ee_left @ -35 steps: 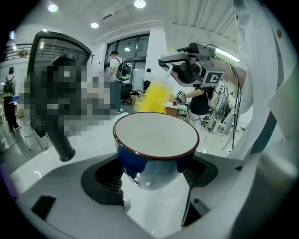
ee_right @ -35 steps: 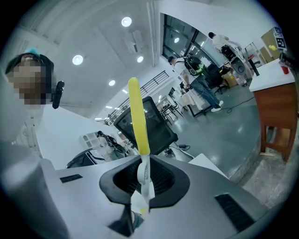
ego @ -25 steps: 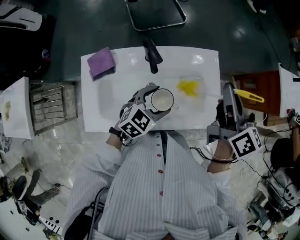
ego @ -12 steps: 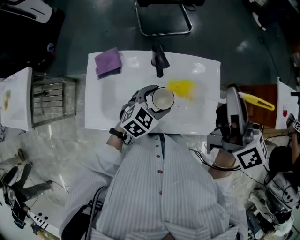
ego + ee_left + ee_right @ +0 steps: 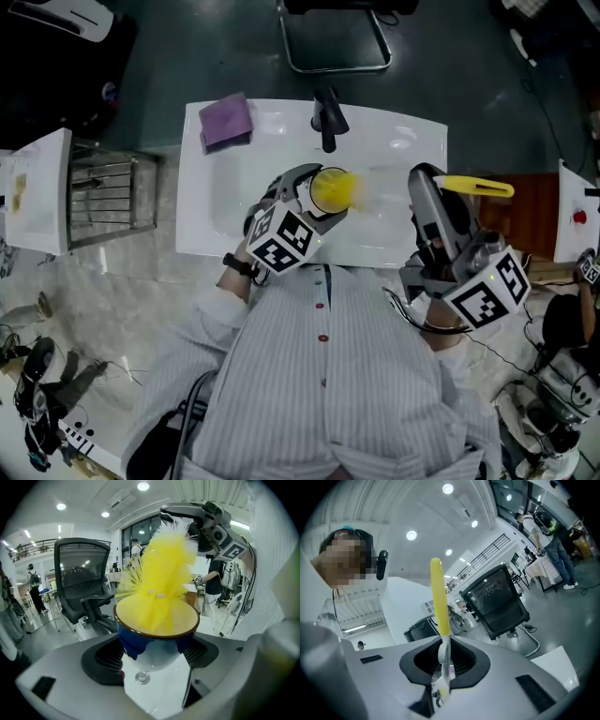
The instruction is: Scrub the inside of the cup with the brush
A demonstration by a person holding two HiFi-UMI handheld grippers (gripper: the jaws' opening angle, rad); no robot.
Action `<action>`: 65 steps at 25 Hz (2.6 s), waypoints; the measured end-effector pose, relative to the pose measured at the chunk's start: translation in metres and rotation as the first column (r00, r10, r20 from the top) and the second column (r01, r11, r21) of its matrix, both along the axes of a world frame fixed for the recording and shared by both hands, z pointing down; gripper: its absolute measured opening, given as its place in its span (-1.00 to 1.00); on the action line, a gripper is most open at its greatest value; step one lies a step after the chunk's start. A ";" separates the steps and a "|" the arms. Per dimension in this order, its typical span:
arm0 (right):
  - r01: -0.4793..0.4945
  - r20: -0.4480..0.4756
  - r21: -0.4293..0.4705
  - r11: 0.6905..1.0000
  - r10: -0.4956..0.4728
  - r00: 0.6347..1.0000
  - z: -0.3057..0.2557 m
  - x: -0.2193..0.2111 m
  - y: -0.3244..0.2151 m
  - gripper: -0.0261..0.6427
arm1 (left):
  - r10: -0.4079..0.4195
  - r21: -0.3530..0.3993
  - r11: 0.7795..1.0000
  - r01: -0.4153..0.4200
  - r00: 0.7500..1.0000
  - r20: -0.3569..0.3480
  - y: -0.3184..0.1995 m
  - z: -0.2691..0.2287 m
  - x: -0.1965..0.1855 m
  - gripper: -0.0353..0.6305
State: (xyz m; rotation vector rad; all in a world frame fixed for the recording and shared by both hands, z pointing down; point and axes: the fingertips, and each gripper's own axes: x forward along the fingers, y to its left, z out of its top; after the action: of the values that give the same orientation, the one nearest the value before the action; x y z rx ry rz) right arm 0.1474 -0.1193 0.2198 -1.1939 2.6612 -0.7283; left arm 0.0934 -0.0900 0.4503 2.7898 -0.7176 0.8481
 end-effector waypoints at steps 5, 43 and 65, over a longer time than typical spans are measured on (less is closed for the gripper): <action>0.041 -0.090 0.028 0.999 -0.039 0.995 0.010 -0.026 0.000 -0.76 | -0.002 0.017 1.000 0.002 1.000 0.002 0.002 -0.003 -0.002 0.27; 0.178 -0.317 0.085 0.980 -0.143 0.937 0.038 -0.111 0.041 -0.76 | -0.003 0.050 0.999 0.003 1.000 0.005 0.007 -0.014 -0.022 0.27; 0.066 -0.061 -0.042 0.997 -0.068 0.996 0.037 -0.056 -0.032 -0.81 | -0.009 0.053 0.998 0.016 0.990 -0.138 0.004 -0.038 -0.030 0.26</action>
State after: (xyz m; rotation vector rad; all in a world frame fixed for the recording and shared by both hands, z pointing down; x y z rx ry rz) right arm 0.0912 -0.1517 0.2566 -1.1610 2.7626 -0.7706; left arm 0.0631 -0.0856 0.4119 2.8536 -0.7442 0.6345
